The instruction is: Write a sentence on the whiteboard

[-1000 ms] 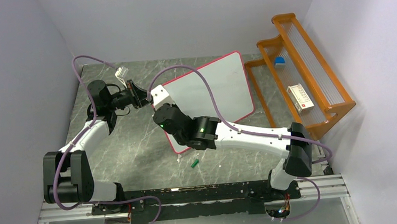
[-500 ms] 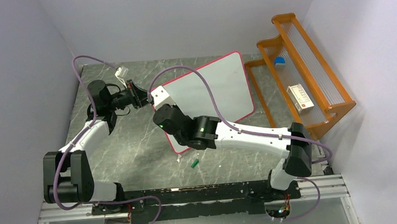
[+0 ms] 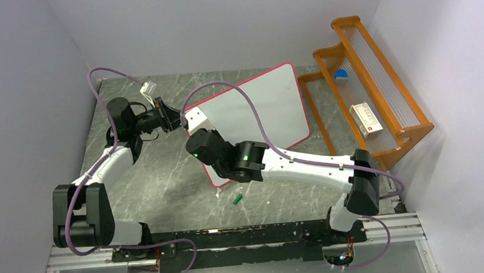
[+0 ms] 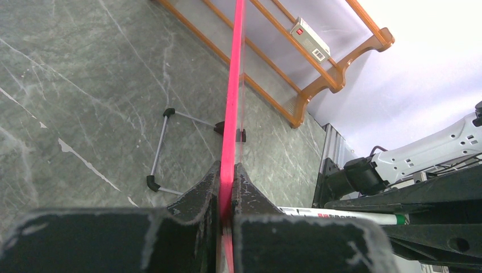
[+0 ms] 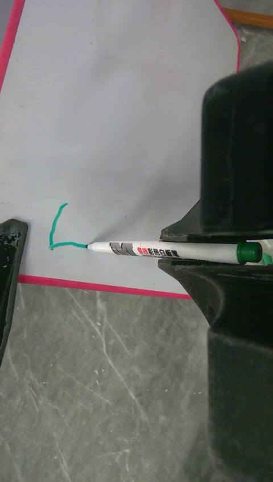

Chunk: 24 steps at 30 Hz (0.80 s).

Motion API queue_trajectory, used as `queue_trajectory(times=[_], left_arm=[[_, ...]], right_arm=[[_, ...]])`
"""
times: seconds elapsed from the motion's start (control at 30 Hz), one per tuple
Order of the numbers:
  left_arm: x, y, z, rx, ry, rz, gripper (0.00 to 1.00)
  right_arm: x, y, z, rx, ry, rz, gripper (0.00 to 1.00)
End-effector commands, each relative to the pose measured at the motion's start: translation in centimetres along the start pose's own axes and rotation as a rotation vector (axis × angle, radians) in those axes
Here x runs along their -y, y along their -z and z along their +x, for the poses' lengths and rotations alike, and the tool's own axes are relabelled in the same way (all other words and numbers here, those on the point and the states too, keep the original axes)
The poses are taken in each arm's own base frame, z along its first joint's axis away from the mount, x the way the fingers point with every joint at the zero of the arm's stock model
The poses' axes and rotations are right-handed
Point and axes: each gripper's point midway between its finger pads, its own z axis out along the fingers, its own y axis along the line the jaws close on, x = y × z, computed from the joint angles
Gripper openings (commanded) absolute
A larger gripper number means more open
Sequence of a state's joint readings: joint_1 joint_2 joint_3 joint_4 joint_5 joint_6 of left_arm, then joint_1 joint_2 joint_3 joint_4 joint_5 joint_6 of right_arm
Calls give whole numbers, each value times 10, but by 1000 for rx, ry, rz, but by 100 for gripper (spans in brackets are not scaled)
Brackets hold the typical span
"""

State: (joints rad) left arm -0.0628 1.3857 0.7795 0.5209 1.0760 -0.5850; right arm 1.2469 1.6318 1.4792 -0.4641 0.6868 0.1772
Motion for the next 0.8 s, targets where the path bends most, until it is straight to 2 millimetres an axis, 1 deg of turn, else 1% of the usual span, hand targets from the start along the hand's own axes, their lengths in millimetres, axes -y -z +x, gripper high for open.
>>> queue_trajectory(times=[0.0, 0.77], left_arm=[[0, -2, 15, -40, 43, 15, 5], [2, -2, 14, -37, 38, 16, 5]], right_arm=[[-2, 1, 3, -23, -5, -2, 0], [-10, 10, 24, -75, 8, -5, 0]])
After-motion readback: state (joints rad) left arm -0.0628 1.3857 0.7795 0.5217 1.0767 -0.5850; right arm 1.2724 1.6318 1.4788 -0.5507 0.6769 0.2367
